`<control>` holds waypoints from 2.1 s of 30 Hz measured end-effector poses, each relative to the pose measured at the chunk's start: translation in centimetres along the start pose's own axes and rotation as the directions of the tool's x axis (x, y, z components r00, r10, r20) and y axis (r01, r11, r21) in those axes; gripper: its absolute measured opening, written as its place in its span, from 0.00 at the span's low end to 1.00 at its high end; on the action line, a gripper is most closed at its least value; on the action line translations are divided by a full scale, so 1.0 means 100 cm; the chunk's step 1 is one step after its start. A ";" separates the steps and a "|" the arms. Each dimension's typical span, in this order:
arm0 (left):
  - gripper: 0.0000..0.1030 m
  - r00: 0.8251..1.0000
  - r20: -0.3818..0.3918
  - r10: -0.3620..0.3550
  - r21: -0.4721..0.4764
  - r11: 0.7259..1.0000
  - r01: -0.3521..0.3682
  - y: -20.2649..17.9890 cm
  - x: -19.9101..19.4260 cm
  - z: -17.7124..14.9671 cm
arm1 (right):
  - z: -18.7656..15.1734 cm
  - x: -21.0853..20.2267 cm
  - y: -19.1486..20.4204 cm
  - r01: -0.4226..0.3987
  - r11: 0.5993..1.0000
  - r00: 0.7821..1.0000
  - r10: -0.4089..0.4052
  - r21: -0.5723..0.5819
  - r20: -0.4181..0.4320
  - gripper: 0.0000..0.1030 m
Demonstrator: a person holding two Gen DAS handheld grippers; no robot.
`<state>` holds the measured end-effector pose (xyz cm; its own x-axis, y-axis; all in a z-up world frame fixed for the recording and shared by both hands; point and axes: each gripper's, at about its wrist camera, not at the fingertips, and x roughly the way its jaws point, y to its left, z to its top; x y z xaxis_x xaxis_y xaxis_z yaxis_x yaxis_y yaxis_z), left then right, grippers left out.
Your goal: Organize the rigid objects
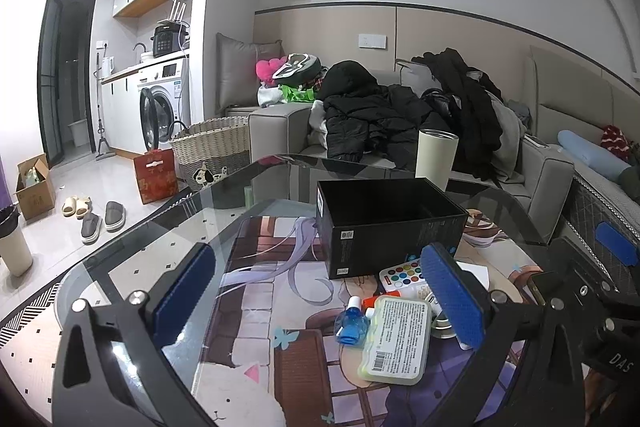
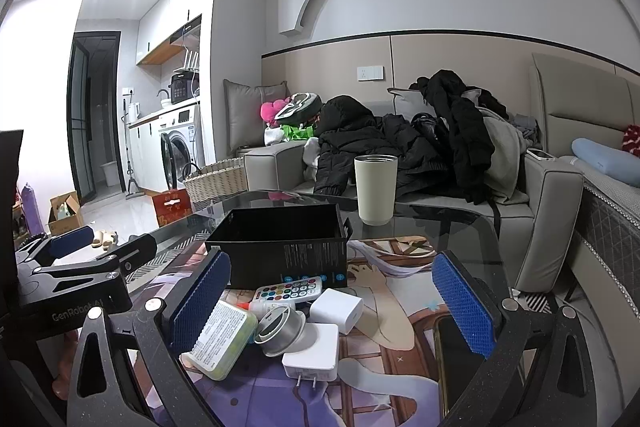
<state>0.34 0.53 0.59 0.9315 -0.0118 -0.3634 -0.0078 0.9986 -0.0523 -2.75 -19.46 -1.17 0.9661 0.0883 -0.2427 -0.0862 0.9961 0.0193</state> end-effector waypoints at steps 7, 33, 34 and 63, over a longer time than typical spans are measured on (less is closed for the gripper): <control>1.00 1.000 0.001 0.000 -0.001 1.000 0.000 0.000 0.000 0.000 | 0.000 0.000 0.000 0.000 1.000 1.000 0.000 -0.001 0.001 1.00; 0.99 1.000 -0.008 0.010 -0.003 1.000 -0.010 0.000 0.003 0.006 | 0.008 0.001 0.000 0.008 0.999 0.999 -0.007 -0.032 0.037 1.00; 0.99 1.000 -0.011 0.005 -0.001 1.000 -0.005 0.001 0.003 0.005 | 0.009 0.002 0.000 0.010 0.999 0.999 -0.009 -0.038 0.039 1.00; 0.51 0.844 -0.494 -0.211 0.108 0.948 0.301 -0.047 0.074 -0.036 | -0.012 0.110 -0.019 -0.055 0.993 0.867 -0.003 -0.102 -0.499 0.99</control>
<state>5.91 -4.47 -5.21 0.6078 -0.2461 -0.7549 0.3121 0.9483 -0.0579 7.72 -20.43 -5.01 0.7164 0.0725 -0.6940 -0.1639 0.9842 -0.0664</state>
